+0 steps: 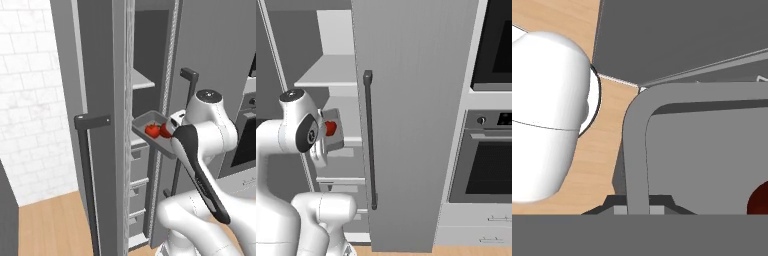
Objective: Take the meat container that has the fish and place it on the second highest rack of the freezer. Then take the vegetable container that has the bell pepper and tomato and place it on the highest rack of the freezer.
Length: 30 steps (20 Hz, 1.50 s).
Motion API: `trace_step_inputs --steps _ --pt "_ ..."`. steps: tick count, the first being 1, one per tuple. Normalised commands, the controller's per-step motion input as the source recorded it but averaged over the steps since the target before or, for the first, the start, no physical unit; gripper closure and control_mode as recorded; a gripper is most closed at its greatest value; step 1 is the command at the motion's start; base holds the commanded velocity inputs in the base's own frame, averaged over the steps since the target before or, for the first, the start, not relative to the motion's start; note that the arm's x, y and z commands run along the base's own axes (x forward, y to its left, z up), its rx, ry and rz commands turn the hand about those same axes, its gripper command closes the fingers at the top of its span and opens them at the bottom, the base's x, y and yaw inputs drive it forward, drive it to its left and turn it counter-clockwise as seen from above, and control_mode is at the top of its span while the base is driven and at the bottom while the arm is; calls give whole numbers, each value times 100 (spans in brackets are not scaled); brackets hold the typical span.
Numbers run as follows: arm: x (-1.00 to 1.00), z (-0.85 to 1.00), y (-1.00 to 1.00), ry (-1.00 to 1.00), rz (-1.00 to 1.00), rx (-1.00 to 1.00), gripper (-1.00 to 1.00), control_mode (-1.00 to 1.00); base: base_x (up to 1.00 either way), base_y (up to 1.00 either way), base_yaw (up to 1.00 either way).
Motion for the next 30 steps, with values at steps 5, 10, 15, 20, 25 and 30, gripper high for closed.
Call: trace_step_inputs --steps 5,10,15,20,25,30 --pt "12 34 4 -13 0 5 100 -100 0 0 0" --pt "13 52 16 -3 0 4 100 -100 0 0 0" --pt "22 55 20 1 0 6 100 -100 0 0 0" --pt "41 30 16 0 0 9 100 -100 0 0 0" --pt "39 14 28 2 -5 3 100 -100 0 0 0" --pt "52 15 5 4 -6 0 100 -100 0 0 0"
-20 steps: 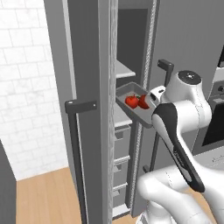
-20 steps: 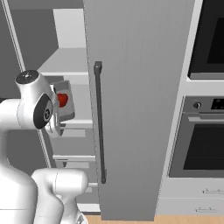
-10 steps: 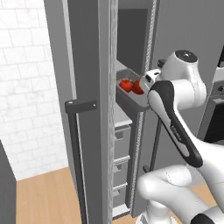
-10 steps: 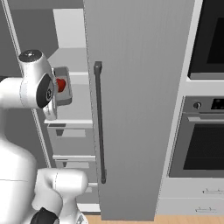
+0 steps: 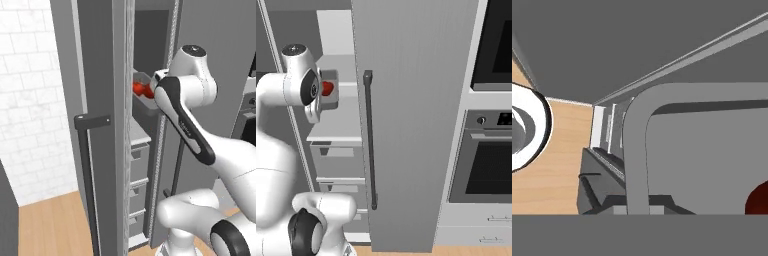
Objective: Take the meat container that has the fish and place it on the second highest rack of the freezer. Then take the vegetable container that has the bell pepper and tomato and place it on the highest rack of the freezer.
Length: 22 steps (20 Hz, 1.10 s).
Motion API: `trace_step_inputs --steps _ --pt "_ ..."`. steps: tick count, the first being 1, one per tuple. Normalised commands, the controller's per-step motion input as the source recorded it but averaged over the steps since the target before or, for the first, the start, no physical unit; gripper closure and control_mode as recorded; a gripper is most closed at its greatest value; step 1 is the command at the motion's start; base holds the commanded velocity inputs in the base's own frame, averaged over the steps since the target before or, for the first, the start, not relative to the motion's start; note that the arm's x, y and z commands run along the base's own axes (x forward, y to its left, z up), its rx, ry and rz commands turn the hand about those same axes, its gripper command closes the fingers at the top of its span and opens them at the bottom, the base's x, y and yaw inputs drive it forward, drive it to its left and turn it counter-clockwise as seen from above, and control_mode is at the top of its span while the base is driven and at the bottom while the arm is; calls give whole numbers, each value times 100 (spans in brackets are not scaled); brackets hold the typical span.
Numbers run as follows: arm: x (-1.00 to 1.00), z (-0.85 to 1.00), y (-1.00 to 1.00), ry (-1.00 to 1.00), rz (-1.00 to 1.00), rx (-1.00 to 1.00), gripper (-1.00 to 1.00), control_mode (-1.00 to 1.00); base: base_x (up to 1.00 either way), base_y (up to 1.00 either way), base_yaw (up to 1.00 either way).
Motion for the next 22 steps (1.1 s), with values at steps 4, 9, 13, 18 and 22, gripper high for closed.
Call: trace_step_inputs --steps 4,9,13,18,22 --pt "55 24 0 5 -1 0 100 -100 0 0 0" --pt "63 1 16 0 0 -1 100 -100 0 0 0" --pt "73 0 28 0 0 -1 100 -100 0 0 0" --pt "74 0 23 0 0 0 100 -100 0 0 0" --pt "73 0 23 3 0 0 100 -100 0 0 0"
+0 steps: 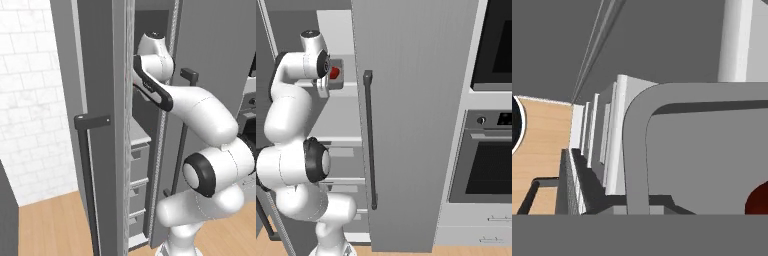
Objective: Take the meat container that has the fish and place it on the second highest rack of the freezer. Then take the vegetable container that has the bell pepper and tomato and place it on the highest rack of the freezer.
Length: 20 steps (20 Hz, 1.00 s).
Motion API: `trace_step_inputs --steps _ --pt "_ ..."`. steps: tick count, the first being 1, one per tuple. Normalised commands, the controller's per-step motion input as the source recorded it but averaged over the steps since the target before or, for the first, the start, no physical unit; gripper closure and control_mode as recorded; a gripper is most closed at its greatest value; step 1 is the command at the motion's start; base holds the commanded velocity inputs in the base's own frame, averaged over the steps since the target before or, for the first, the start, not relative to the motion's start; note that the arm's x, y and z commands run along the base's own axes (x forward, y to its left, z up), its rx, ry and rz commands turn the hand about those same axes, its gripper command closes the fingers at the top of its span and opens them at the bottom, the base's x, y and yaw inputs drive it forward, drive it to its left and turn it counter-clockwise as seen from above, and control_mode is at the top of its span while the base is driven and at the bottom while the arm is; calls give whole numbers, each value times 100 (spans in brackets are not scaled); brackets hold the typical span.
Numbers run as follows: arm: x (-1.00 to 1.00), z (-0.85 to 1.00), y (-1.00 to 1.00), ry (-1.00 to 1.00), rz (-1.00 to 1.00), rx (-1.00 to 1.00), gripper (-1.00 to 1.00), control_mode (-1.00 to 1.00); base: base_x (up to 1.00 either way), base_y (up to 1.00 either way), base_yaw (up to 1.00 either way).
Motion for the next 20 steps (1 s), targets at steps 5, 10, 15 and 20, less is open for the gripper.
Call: trace_step_inputs --steps 5,10,15,20 --pt "73 0 23 1 0 0 100 -100 0 0 0" --pt "72 0 20 1 0 0 100 -100 0 0 0" --pt "78 -1 26 0 0 0 -100 -100 0 0 0" --pt "44 -3 13 0 -2 -1 -100 -100 0 0 0"
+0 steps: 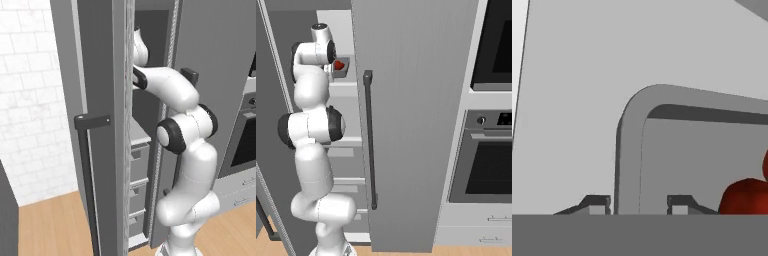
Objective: Take the meat container that has the fish and place it on the second highest rack of the freezer. Then take the vegetable container that has the bell pepper and tomato and place it on the highest rack of the freezer.
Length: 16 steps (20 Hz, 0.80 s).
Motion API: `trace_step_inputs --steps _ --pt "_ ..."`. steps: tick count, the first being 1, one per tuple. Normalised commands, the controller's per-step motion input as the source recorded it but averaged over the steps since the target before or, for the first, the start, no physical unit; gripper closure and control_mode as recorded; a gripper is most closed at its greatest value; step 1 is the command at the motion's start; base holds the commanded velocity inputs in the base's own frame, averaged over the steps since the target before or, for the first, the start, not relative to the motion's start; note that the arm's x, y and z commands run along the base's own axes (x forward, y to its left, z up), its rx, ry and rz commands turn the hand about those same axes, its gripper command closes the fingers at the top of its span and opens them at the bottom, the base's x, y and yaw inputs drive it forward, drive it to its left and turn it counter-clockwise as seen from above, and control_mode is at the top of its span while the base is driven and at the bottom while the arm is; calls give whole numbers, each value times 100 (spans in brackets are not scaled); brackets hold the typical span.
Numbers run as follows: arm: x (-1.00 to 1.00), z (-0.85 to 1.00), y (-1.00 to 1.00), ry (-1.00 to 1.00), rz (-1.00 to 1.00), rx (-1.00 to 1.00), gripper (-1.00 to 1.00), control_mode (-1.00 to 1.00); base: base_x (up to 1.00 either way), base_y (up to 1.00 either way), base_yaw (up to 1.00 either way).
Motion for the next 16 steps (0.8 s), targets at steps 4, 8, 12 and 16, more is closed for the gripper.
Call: trace_step_inputs --steps 4,8,12,16 --pt "-12 -3 -1 -2 0 0 -100 -100 0 0 0" --pt "-44 -10 -17 -14 0 0 -100 -100 0 0 0" --pt "-47 -38 -27 -17 0 0 -100 -100 0 0 0" --pt "-63 -22 -27 -19 0 0 -100 -100 0 0 0"
